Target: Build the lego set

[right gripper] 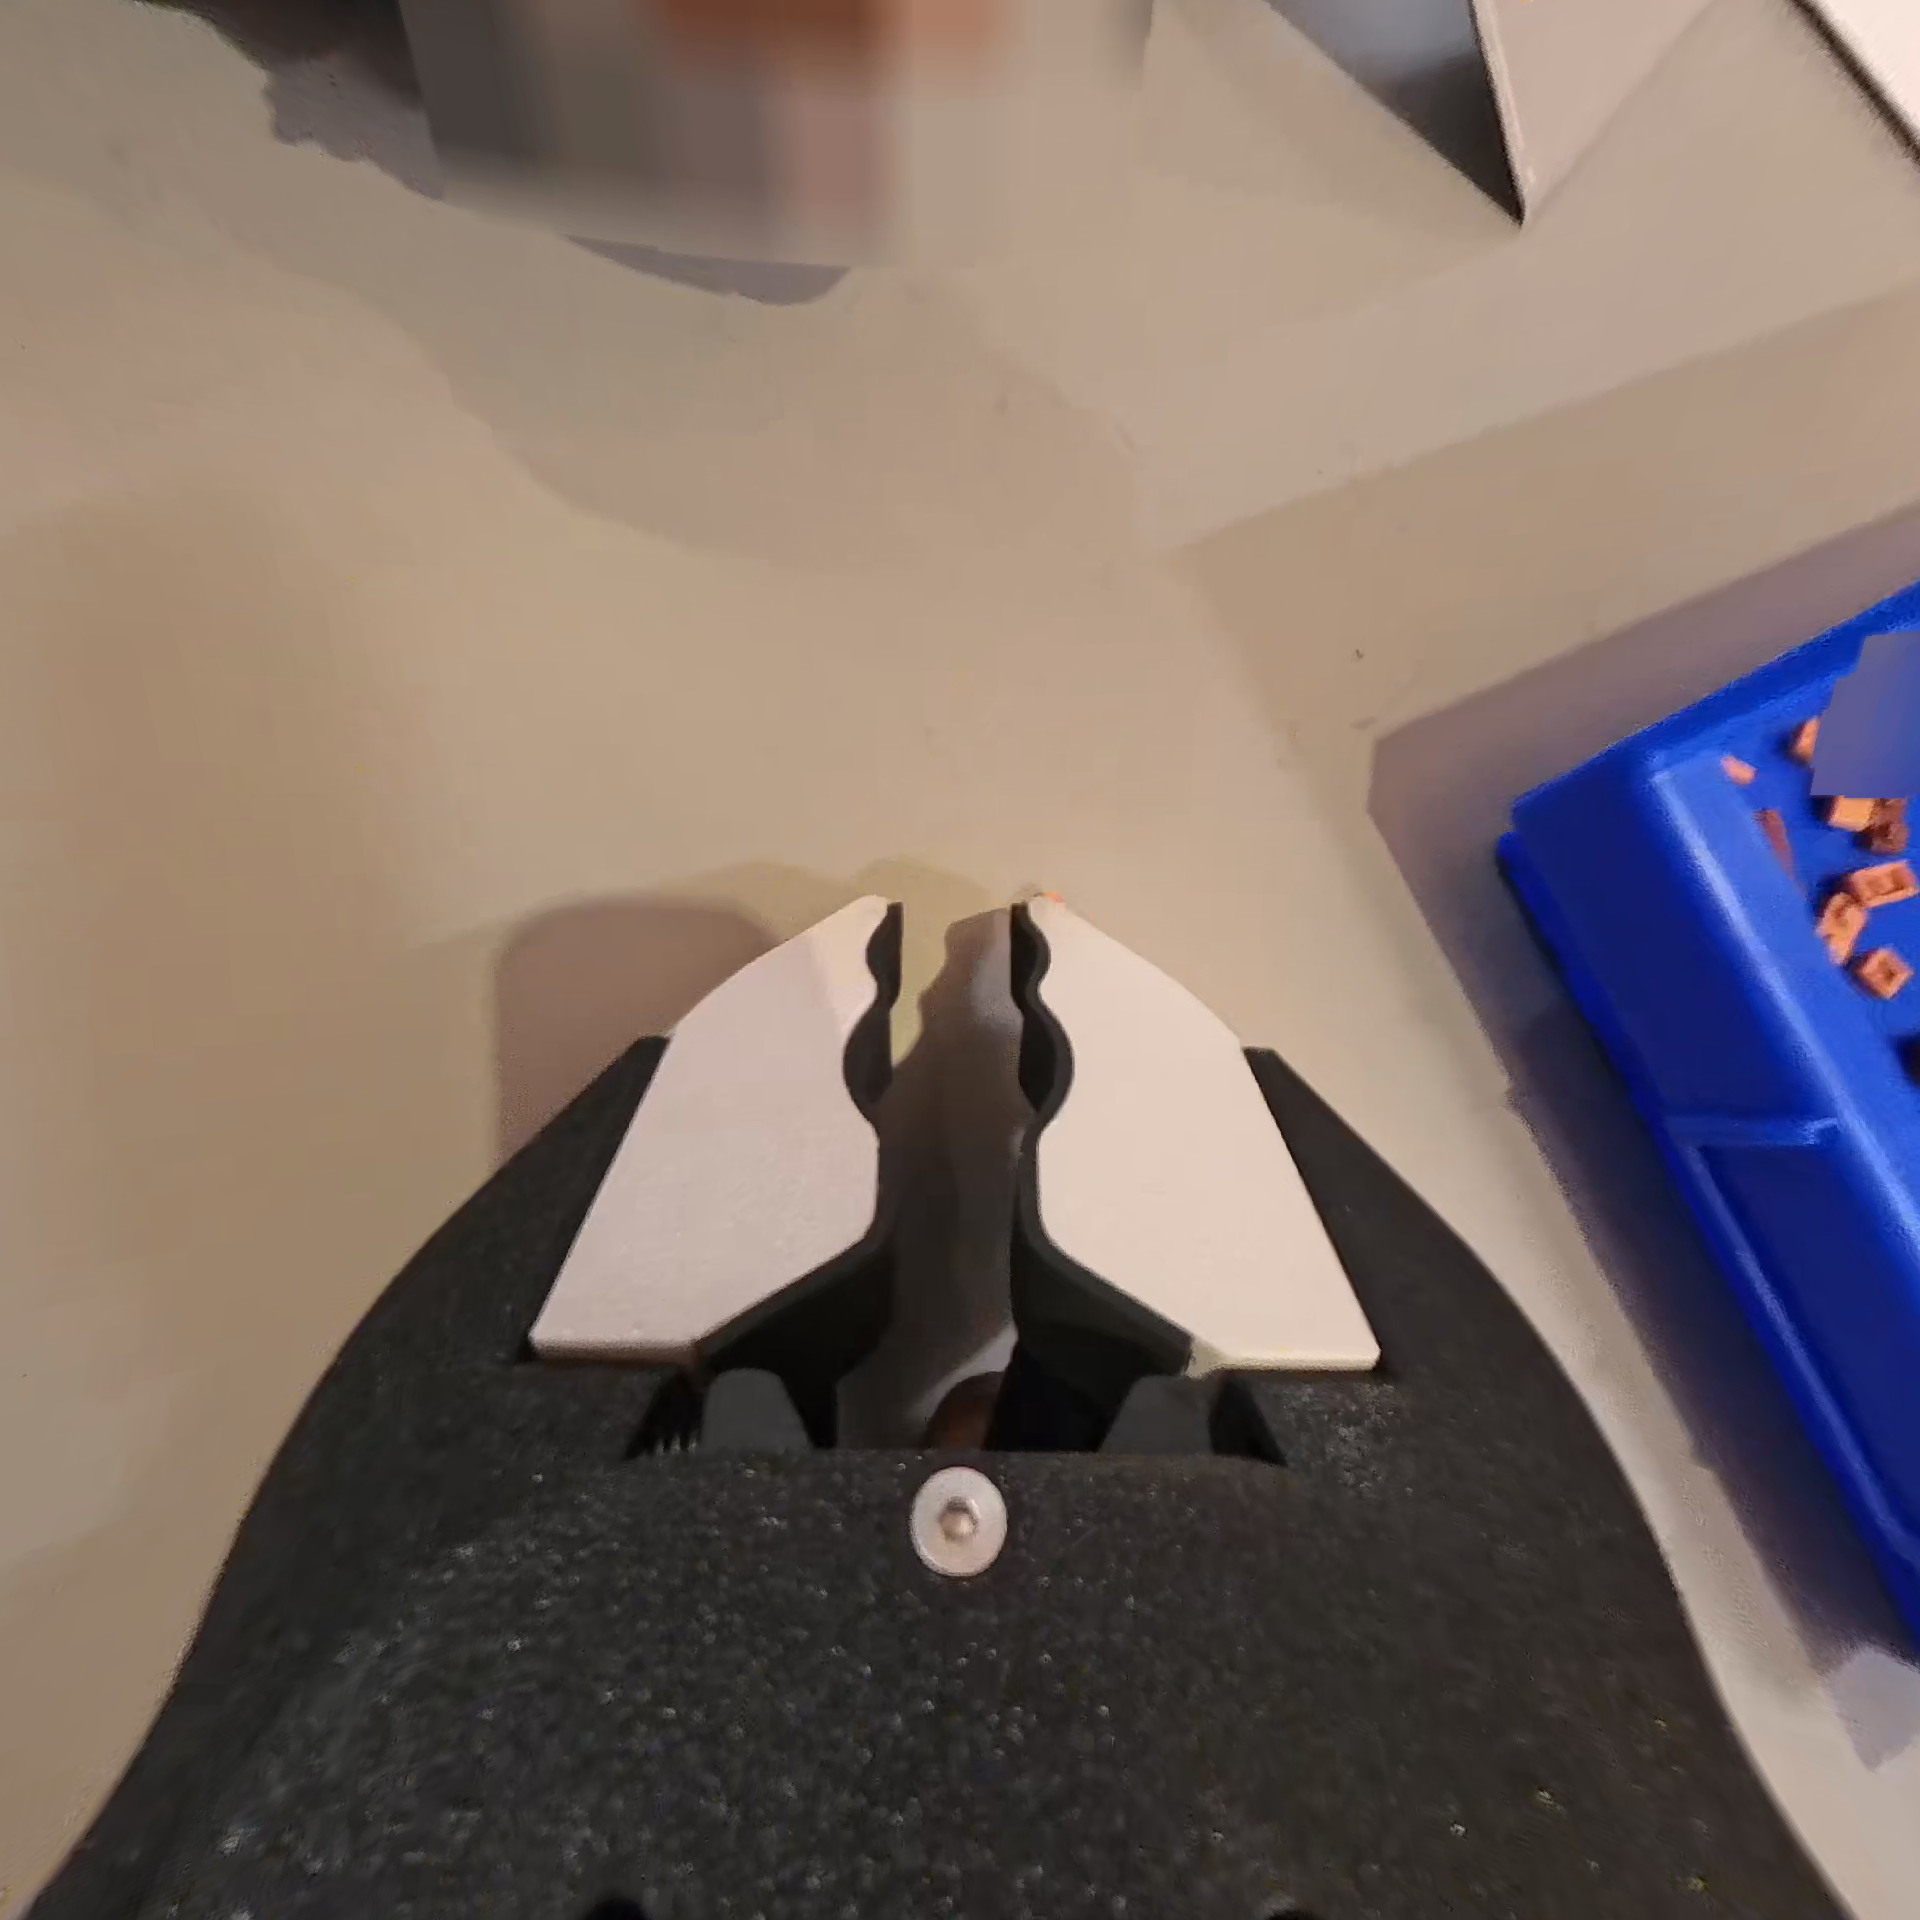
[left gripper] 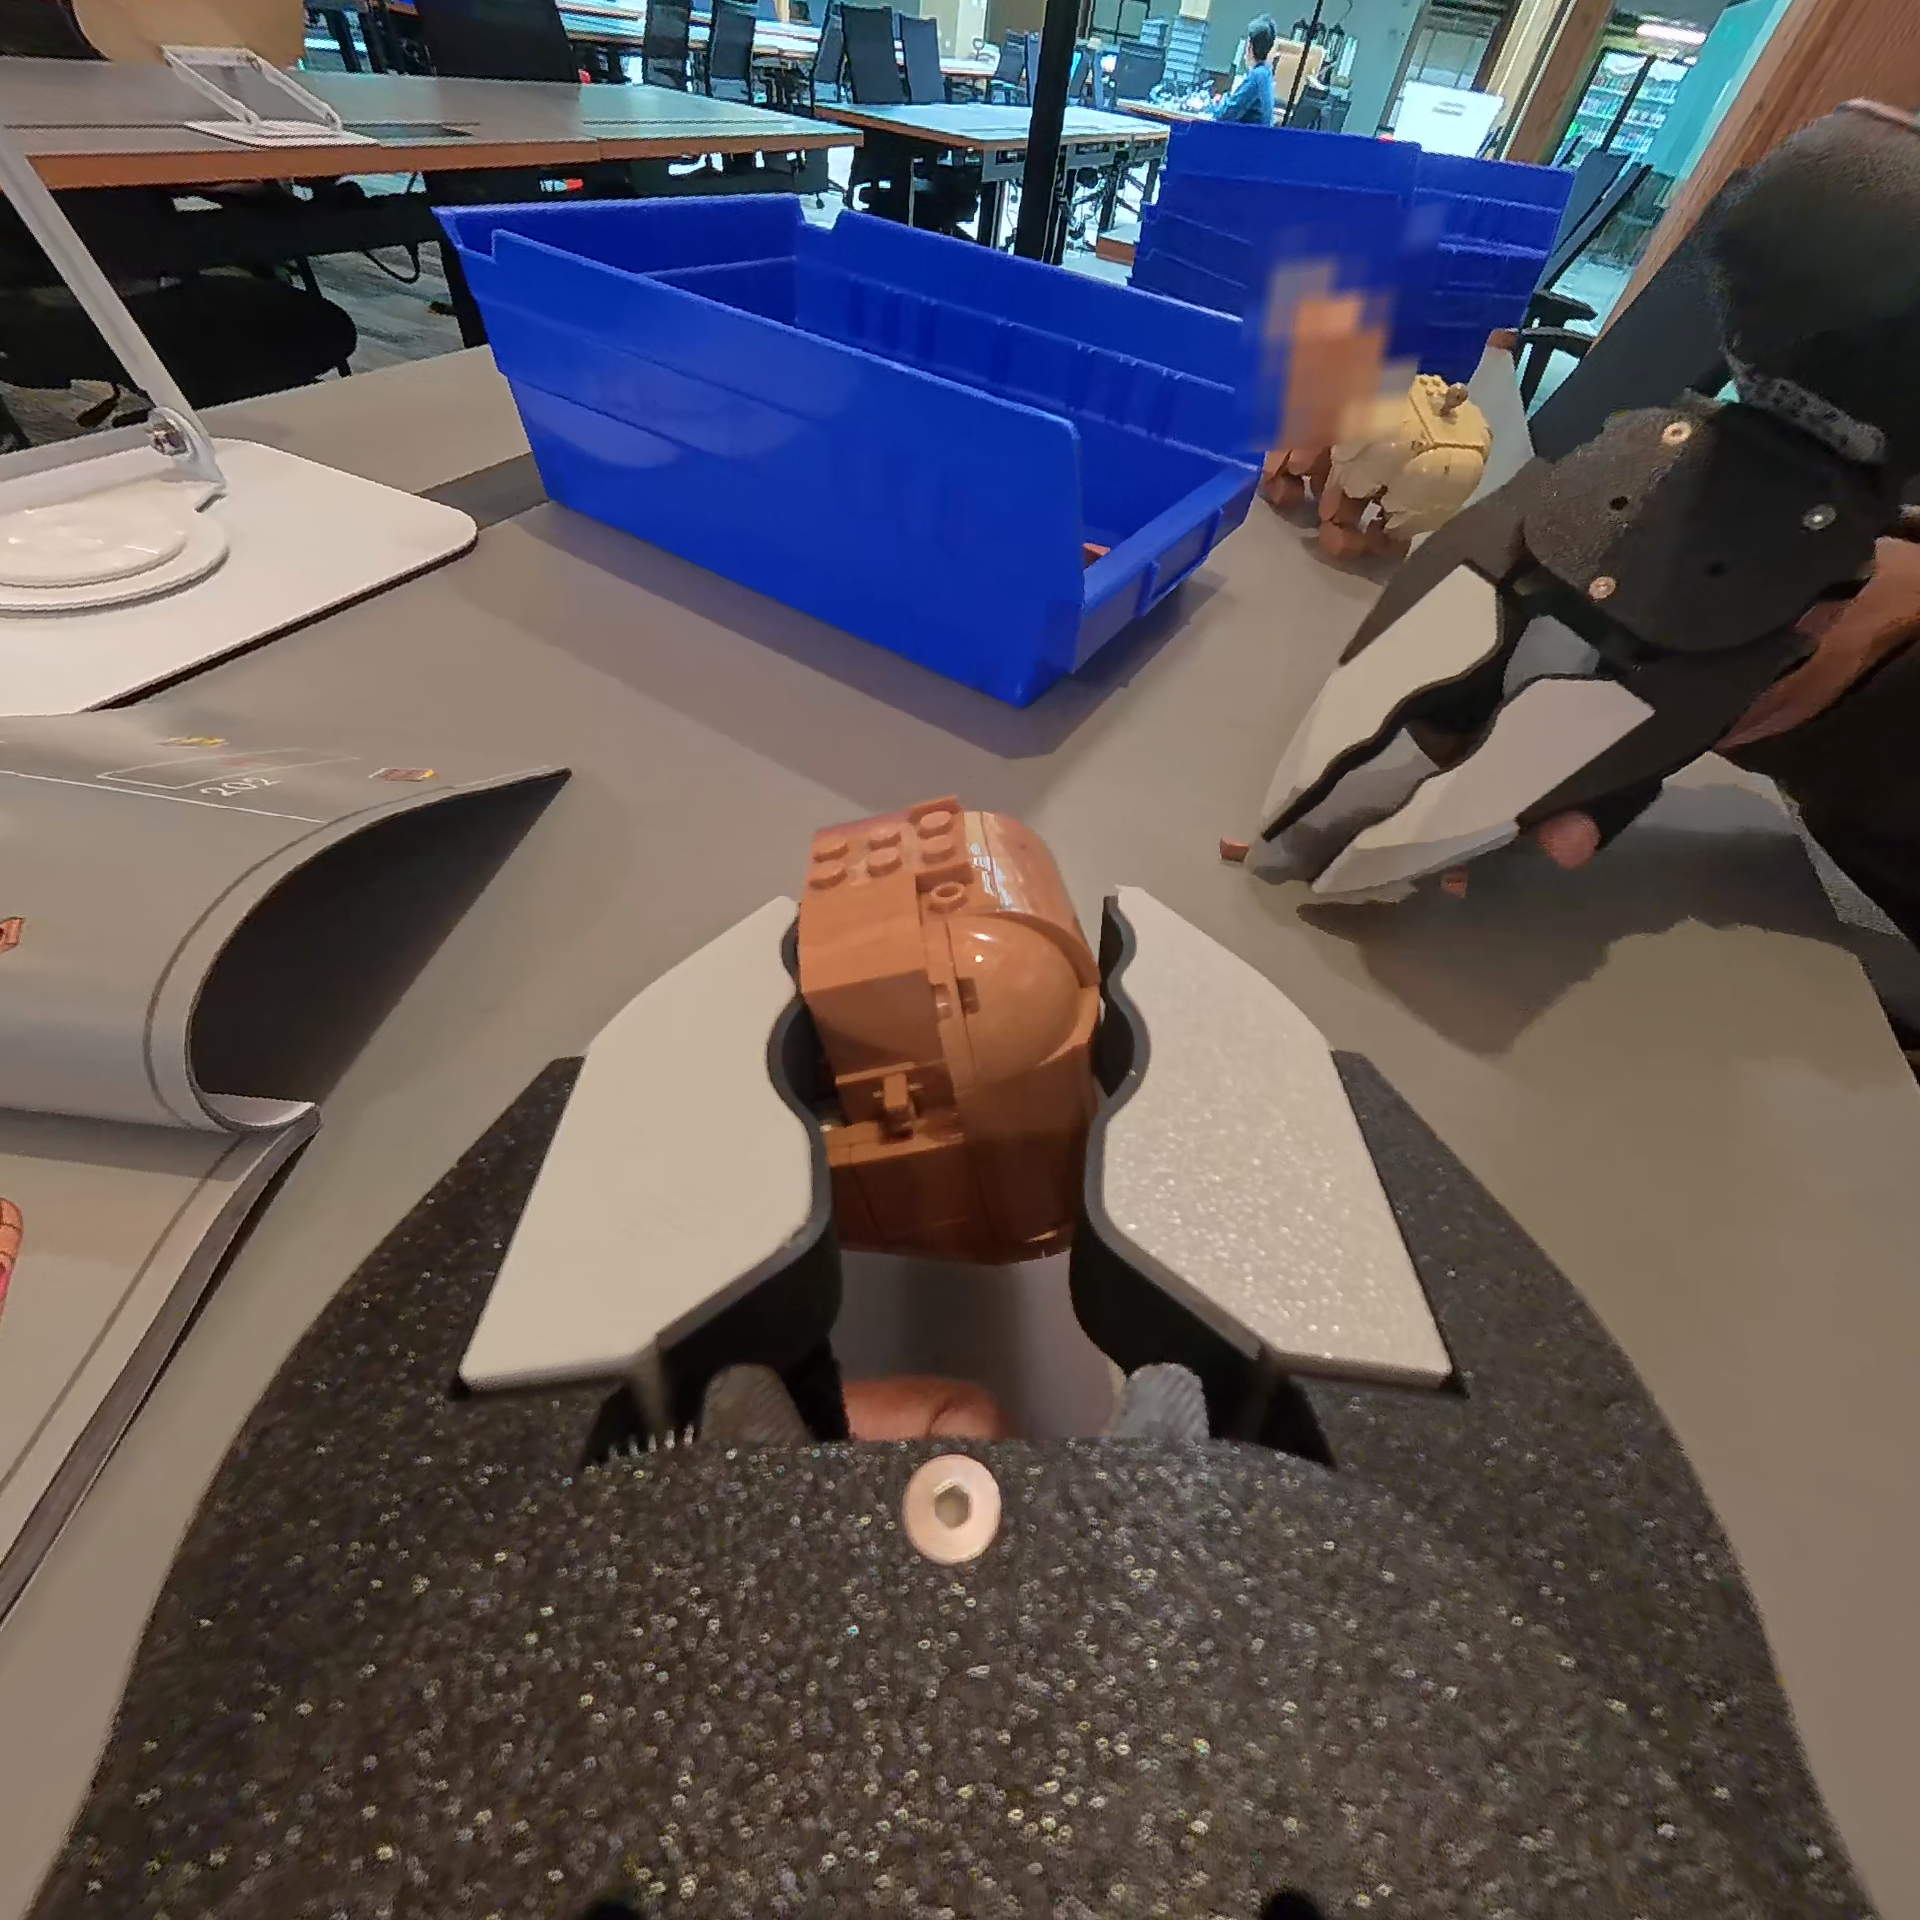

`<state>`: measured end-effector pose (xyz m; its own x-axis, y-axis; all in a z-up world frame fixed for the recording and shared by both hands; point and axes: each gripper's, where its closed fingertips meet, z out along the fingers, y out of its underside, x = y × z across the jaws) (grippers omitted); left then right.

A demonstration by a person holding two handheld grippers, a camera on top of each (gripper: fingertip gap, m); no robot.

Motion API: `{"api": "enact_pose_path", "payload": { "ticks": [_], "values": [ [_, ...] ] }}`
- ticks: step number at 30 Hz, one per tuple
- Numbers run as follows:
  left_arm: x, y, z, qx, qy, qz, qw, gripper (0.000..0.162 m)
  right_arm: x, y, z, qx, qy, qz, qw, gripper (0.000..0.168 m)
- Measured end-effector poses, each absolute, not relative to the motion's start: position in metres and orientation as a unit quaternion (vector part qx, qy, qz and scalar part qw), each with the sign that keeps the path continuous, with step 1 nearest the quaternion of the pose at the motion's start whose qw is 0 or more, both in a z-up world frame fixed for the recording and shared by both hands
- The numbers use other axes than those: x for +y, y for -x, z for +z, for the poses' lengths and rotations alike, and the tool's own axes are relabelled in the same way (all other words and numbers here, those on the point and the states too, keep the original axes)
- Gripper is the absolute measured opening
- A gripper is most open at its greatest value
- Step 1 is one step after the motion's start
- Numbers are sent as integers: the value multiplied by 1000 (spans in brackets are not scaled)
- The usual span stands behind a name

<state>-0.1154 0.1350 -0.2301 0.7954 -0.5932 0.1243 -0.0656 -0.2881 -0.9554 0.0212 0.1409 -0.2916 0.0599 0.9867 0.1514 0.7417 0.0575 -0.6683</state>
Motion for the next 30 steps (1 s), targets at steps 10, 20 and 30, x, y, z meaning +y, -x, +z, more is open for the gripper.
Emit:
{"api": "enact_pose_path", "payload": {
  "ticks": [10, 20, 30],
  "values": [
    [121, 93, -228, 277, 738, -281, 548, 51, 160, -17, -292, -772, 507, 257, 286, 25],
    [106, 74, -219, 324, 697, -317, 556, 51, 155, -15, -301, -771, 521, 288, 225, 8],
    [107, 64, -212, 317, 680, -306, 586, 51, 123, 35, -202, -687, 530, 369, 334, 7]
  ]
}}
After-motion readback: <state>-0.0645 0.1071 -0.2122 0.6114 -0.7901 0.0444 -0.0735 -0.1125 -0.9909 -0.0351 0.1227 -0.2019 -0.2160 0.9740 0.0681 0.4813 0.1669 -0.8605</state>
